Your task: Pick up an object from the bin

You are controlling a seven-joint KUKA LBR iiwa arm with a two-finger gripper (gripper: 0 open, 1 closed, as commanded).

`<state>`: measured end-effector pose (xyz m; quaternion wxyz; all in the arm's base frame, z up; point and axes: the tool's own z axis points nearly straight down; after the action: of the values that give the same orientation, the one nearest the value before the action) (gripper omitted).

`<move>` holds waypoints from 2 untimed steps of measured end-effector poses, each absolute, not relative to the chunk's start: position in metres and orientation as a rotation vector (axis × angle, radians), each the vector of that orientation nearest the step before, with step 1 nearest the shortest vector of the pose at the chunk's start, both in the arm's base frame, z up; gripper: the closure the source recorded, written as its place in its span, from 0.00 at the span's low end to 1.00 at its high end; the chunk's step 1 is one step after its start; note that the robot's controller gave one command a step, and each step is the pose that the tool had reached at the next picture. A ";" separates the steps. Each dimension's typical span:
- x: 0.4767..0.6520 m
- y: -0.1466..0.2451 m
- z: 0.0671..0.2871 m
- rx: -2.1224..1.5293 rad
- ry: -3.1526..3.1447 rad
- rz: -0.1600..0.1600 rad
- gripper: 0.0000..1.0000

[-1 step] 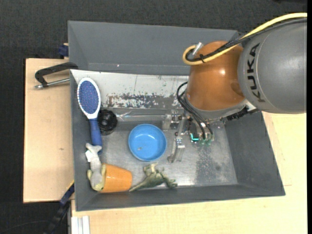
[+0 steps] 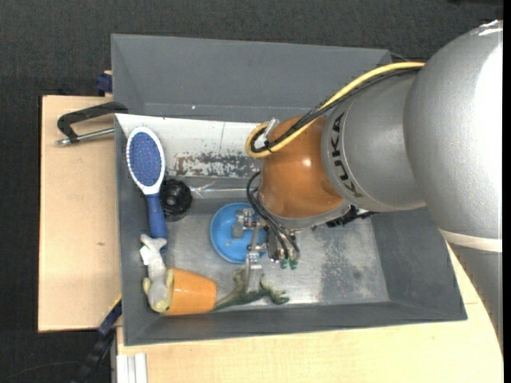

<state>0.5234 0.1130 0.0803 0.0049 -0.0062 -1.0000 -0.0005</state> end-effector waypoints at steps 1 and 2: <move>0.525 0.112 0.088 -0.022 -3.135 -0.004 1.00; 0.536 0.102 0.225 -0.117 -3.155 -0.007 1.00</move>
Offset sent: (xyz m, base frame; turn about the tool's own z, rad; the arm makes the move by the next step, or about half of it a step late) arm 0.0000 0.0000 0.0000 0.0000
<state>0.5356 0.1020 0.2253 -0.0077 -0.0372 -0.9993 -0.0023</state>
